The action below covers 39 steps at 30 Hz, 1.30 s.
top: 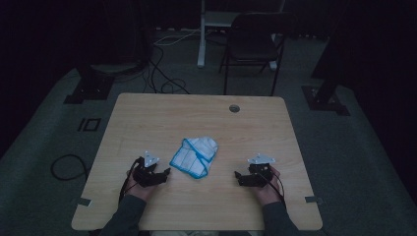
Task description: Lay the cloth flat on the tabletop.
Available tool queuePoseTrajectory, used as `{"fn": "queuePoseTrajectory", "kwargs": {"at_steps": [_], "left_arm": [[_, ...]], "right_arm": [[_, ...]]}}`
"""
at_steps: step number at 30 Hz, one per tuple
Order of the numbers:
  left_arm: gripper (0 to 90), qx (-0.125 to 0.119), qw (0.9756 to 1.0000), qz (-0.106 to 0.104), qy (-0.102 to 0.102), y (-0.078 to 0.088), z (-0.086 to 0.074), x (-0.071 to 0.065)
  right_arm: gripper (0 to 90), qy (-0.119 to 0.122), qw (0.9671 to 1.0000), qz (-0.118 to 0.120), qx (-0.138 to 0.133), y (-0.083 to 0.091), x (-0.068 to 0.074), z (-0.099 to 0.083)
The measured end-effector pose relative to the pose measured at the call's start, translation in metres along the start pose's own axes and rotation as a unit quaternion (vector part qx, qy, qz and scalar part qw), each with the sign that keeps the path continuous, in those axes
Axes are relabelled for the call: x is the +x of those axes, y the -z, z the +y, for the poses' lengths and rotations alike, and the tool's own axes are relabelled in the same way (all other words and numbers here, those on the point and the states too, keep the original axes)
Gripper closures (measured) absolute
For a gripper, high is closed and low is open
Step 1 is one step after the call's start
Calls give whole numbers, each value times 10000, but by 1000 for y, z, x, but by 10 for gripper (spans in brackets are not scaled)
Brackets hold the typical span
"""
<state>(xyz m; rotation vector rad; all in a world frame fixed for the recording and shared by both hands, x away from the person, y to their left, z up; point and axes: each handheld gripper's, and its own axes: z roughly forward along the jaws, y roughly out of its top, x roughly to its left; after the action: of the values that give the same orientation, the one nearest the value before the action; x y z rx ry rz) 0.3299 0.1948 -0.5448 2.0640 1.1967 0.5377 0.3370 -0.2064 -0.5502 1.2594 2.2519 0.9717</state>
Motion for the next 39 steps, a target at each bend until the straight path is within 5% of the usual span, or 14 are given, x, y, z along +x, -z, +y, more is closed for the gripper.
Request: {"fn": "queuePoseTrajectory", "kwargs": {"at_steps": [11, 16, 27, 29, 39], "left_arm": [[339, -2, 10000, 31, 23, 0, 0, -1], [428, -9, 10000, -1, 3, 1, 0, -3], [516, 24, 10000, -14, 49, 3, 1, -4], [514, 50, 10000, 28, 49, 4, 1, -6], [513, -24, 10000, -40, 6, 7, 4, -10]], "right_arm": [[131, 24, 10000, 40, 3, 0, 1, 0], [176, 42, 10000, 60, -26, 1, 2, 0], [418, 19, 10000, -7, -31, 5, 2, 2], [469, 211, 9997, -150, -43, 6, 7, 3], [551, 451, 9987, -53, -249, 14, 20, 12]]}}
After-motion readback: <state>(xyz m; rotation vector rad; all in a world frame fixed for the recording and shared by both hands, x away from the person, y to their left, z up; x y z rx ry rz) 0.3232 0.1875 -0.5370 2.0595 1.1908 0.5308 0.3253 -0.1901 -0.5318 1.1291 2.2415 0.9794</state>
